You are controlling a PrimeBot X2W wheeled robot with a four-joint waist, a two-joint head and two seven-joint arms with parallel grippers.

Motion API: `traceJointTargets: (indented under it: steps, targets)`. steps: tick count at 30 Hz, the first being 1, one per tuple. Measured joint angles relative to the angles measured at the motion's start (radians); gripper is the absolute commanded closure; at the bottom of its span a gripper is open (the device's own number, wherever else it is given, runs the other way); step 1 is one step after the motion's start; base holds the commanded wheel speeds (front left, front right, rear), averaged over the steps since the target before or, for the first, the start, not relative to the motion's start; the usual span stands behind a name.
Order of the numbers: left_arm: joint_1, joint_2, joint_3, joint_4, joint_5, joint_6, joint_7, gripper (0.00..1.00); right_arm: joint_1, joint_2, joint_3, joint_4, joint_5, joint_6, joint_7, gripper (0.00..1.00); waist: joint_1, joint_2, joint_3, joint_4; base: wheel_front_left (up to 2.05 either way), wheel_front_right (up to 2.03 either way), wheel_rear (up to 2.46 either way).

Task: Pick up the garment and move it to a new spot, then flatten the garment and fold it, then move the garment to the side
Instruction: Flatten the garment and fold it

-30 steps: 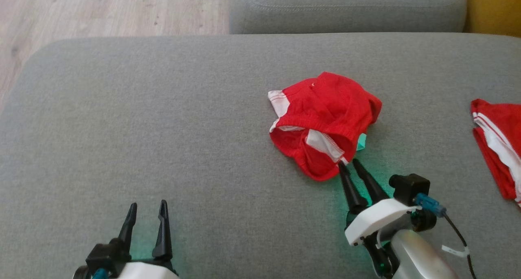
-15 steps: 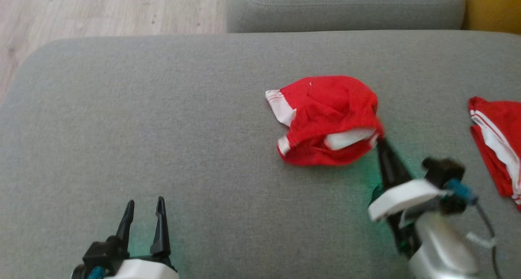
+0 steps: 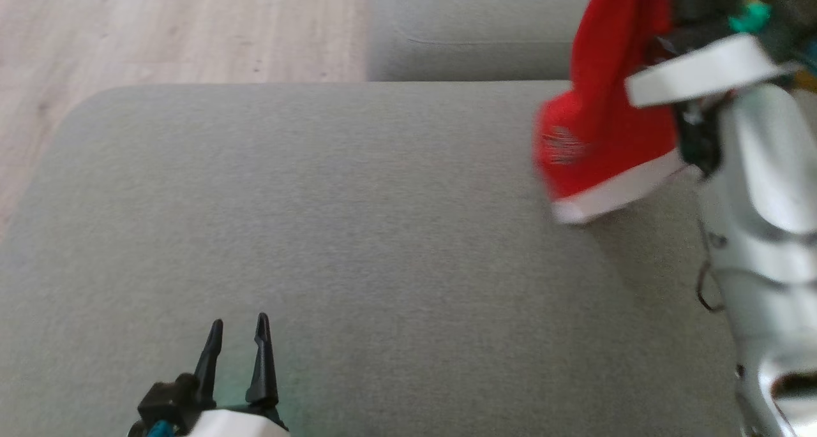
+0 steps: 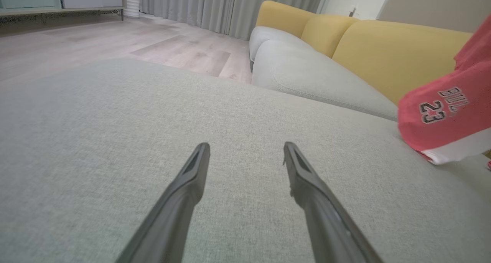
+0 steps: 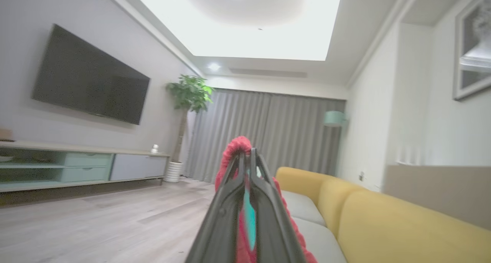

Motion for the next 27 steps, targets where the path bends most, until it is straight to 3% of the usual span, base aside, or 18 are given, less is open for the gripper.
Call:
traceJointTargets:
  steps: [5, 10, 17, 21, 23, 27]
  targets:
    - [0.004, 0.0, -0.017, 0.003, -0.012, 0.009, 0.0, 0.0, -0.112, 0.053, 0.131, 0.036, 0.018, 0.0, 0.0, 1.0, 0.0, 0.0, -0.011, 0.058, 0.0, 0.0, 0.0]
    - [0.022, 0.001, -0.013, 0.007, -0.012, 0.009, 0.0, 0.0, -0.157, 0.076, 0.134, 0.047, 0.044, 0.0, 0.0, 1.0, -0.0001, 0.0, -0.018, 0.106, 0.0, 0.0, 0.0]
    - [0.051, 0.001, 0.012, 0.006, -0.003, 0.008, 0.0, 0.0, -0.149, 0.085, 0.053, 0.106, 0.054, 0.0, 0.0, 1.0, -0.0001, 0.0, -0.012, 0.104, 0.0, 0.0, 0.0]
    - [0.048, 0.001, 0.01, 0.006, -0.003, 0.008, 0.0, 0.0, -0.102, 0.074, -0.026, 0.24, 0.005, 0.0, 0.0, 1.0, -0.0001, 0.0, 0.002, 0.095, 0.0, 0.0, 0.0]
    - [0.037, 0.001, 0.002, 0.004, -0.004, 0.008, 0.0, 0.0, 0.001, 0.04, -0.1, 0.388, -0.029, 0.0, 0.002, 1.0, 0.0, 0.0, 0.017, 0.096, 0.0, 0.0, 0.0]
    - [0.011, 0.001, -0.017, 0.001, -0.004, 0.008, 0.0, 0.0, 0.163, -0.015, -0.197, 0.529, -0.084, 0.0, 0.003, 1.0, 0.0001, 0.0, 0.039, 0.098, 0.0, 0.0, 0.0]
